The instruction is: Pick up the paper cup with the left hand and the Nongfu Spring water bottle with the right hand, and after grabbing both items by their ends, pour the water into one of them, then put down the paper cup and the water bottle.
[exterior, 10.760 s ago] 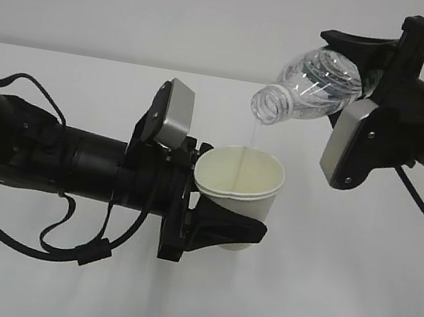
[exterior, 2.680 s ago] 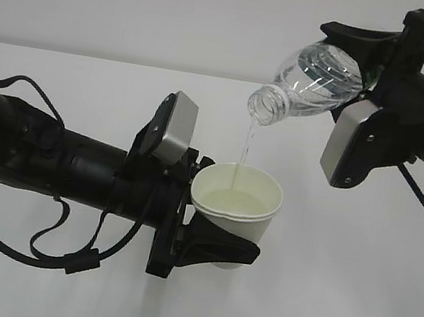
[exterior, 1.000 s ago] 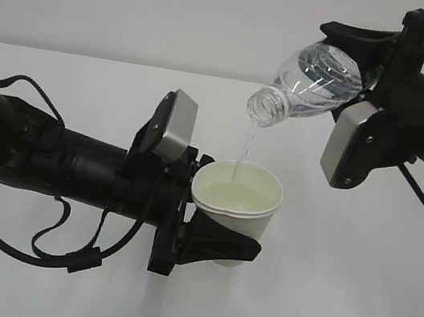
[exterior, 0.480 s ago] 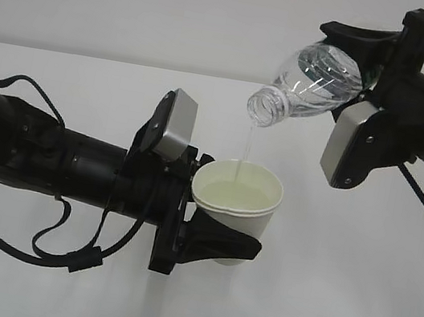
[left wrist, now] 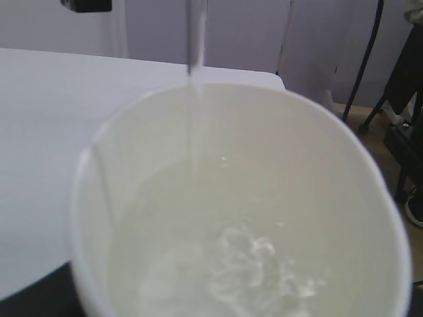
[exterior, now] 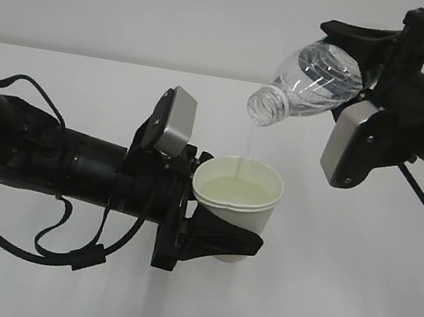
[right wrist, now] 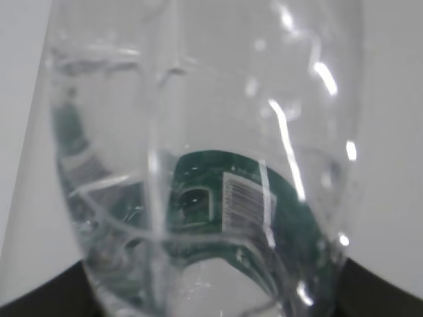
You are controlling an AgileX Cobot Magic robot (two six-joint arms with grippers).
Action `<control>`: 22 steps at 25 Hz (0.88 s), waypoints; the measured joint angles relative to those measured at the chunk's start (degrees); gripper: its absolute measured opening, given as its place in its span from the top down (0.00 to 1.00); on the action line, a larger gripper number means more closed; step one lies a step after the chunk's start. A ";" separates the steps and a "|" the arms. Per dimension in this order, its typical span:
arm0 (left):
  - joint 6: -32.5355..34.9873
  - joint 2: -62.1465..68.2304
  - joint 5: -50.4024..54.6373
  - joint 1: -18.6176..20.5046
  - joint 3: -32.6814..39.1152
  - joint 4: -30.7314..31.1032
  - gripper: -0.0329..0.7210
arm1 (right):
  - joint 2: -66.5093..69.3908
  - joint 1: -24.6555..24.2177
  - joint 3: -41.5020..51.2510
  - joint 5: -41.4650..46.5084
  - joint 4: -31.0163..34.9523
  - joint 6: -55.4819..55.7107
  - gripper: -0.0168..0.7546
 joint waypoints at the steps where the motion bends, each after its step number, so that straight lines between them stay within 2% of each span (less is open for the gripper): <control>1: -0.12 0.00 0.00 0.00 0.00 -0.10 0.33 | 0.00 0.00 0.00 -0.10 0.00 0.00 0.46; 22: -0.35 0.00 0.43 0.00 0.00 -0.10 0.33 | 0.00 0.00 0.00 -0.41 0.00 0.00 0.46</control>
